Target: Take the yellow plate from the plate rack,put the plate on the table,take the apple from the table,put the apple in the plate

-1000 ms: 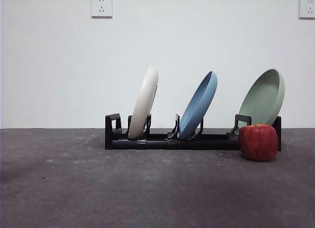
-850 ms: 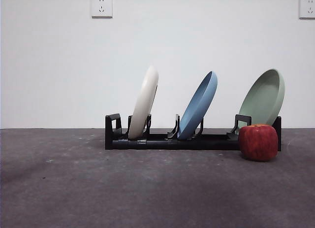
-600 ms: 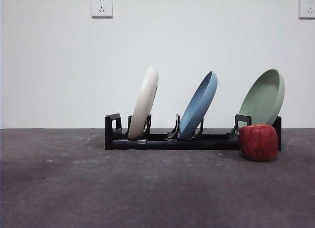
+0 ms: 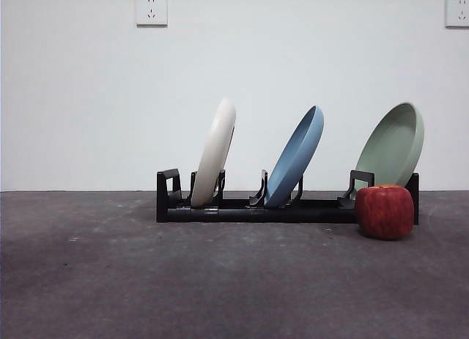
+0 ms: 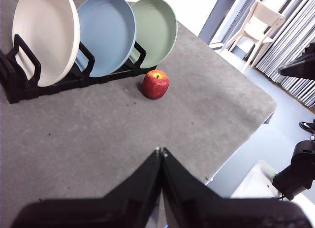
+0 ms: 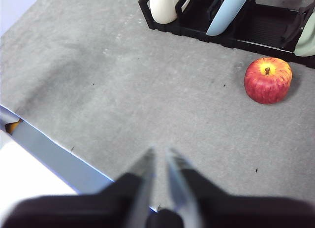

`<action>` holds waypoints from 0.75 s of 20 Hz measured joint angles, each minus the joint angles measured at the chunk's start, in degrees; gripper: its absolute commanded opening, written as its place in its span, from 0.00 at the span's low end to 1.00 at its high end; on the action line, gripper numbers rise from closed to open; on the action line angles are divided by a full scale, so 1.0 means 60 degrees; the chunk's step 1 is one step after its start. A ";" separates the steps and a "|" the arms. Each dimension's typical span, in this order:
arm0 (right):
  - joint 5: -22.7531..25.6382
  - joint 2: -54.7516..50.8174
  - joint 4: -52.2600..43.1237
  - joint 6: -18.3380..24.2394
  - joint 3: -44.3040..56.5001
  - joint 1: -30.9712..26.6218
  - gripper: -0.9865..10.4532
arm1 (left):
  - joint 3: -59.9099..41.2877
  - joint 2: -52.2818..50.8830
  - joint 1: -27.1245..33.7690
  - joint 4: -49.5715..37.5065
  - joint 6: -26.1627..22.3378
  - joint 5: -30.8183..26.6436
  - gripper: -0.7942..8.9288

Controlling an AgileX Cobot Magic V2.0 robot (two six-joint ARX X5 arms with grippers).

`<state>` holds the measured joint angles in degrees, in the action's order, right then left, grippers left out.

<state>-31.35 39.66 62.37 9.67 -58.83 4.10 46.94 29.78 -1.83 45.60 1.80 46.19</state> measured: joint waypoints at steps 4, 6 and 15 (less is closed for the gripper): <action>0.0011 -0.0004 0.0004 0.0004 0.0000 0.0000 0.58 | 0.0000 0.0000 -0.0004 0.0011 -0.0036 0.0000 0.79; 0.0011 -0.0004 0.0004 -0.0004 0.0000 0.0000 0.59 | 0.0000 0.0007 -0.0004 0.0007 -0.0040 0.0000 0.79; 0.0036 0.0087 0.0022 -0.0073 0.0000 0.0004 0.59 | 0.0233 0.0896 -0.0175 -0.1209 0.0175 0.0004 0.79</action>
<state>-31.14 40.18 62.50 9.23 -58.83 4.12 48.34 35.16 -2.87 38.35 2.85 46.22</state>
